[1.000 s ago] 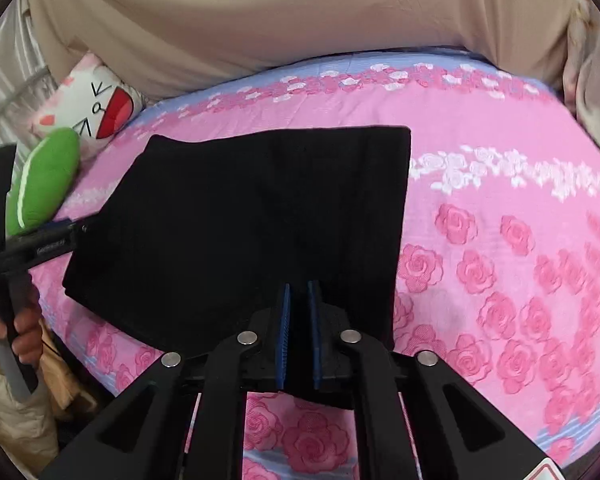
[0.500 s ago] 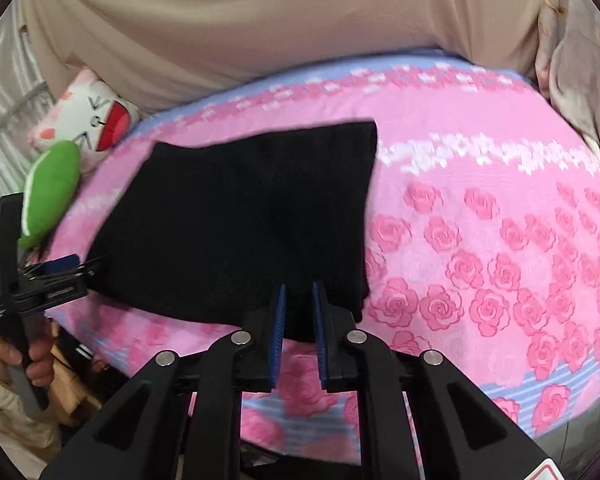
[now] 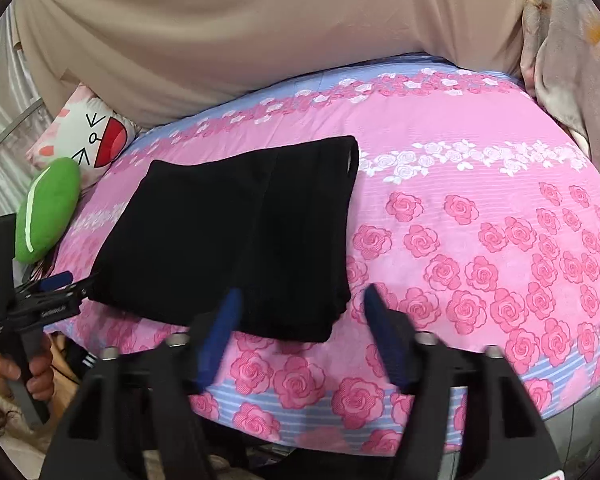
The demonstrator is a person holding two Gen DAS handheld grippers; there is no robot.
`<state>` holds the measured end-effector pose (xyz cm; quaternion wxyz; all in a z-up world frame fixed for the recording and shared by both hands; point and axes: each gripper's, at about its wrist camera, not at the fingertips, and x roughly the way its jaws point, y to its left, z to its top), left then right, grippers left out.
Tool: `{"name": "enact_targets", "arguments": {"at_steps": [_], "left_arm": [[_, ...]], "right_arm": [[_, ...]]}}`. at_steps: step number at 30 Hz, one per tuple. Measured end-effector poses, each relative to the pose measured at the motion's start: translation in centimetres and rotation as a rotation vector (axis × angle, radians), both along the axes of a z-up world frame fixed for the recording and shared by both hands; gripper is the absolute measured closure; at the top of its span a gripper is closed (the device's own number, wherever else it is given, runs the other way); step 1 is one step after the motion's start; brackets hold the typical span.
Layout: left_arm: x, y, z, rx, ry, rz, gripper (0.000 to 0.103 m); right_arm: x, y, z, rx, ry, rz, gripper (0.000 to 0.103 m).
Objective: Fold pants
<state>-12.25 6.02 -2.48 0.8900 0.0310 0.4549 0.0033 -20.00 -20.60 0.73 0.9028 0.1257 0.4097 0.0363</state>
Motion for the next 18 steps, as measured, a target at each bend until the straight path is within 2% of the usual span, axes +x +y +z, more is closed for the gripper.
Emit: {"name": "enact_targets", "arguments": {"at_steps": [4, 12, 18], "left_arm": [[-0.1, 0.0, -0.3, -0.017, 0.031, -0.01, 0.008], [-0.6, 0.4, -1.0, -0.029, 0.072, -0.014, 0.008], [-0.5, 0.1, -3.8, -0.022, 0.151, -0.031, 0.008]], "right_arm": [[0.4, -0.2, -0.9, 0.066, 0.045, 0.005, 0.03], [0.0, 0.7, -2.2, 0.057, 0.094, 0.022, 0.026], [-0.1, 1.1, -4.4, 0.039, 0.155, 0.023, 0.025]]}}
